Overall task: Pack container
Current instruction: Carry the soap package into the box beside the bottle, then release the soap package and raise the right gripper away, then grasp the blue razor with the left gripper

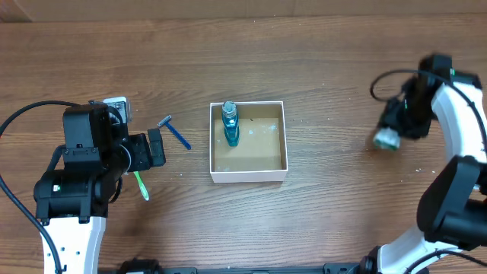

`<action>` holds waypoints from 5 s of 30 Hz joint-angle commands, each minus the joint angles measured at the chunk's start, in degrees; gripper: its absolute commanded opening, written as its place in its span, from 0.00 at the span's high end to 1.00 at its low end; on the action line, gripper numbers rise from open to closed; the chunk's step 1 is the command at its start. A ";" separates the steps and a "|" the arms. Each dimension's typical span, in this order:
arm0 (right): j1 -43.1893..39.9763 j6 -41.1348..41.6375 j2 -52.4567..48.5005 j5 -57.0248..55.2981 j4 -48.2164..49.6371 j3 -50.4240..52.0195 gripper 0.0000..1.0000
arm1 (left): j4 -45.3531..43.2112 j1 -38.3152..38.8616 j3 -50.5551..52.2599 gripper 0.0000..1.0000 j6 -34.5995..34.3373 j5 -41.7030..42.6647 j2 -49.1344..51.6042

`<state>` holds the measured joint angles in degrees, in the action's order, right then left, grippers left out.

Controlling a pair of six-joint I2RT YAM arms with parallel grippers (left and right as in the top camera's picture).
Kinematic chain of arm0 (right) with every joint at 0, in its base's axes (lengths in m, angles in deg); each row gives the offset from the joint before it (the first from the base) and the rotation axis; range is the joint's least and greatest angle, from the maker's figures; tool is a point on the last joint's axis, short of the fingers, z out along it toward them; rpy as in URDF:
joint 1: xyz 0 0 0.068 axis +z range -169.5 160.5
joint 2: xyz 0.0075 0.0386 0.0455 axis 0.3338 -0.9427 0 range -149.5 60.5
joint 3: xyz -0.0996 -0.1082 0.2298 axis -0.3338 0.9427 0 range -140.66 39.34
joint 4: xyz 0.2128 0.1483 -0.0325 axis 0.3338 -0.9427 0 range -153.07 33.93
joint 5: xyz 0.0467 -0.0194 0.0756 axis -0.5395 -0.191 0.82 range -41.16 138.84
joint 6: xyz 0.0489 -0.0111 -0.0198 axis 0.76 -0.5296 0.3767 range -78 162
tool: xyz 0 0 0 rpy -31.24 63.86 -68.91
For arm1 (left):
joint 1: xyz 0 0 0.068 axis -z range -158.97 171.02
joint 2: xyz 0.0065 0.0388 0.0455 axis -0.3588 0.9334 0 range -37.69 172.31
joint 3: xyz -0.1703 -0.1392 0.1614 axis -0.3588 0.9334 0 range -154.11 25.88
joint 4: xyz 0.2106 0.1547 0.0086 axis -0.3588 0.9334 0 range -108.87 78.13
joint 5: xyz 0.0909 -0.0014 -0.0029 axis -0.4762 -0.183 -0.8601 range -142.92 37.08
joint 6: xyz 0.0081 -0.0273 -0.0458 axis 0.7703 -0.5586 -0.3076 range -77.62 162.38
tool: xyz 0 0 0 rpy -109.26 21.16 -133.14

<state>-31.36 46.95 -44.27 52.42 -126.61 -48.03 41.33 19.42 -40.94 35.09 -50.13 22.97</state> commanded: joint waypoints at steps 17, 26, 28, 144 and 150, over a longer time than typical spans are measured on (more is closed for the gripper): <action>48.57 26.29 5.77 -8.02 4.57 -5.84 0.96 | 0.44 0.13 -1.16 0.00 0.87 -0.39 0.09; 48.54 26.36 -3.96 -8.02 8.76 -5.84 0.96 | 0.87 0.13 -1.16 0.00 0.87 -0.39 0.09; 48.52 26.27 -5.73 -8.13 10.19 -5.84 0.96 | 0.85 0.13 -1.16 0.00 0.87 -0.39 0.09; 19.71 14.27 21.77 -4.72 1.90 7.45 0.00 | -26.03 5.81 -3.19 0.00 -26.29 -4.59 48.78; 19.71 14.27 21.77 -4.72 1.88 7.45 0.00 | -25.66 5.81 -3.19 0.00 -26.38 -5.62 52.50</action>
<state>-11.27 61.44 -23.14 47.37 -124.88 -40.78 15.37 25.15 -43.06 9.65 -54.31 72.79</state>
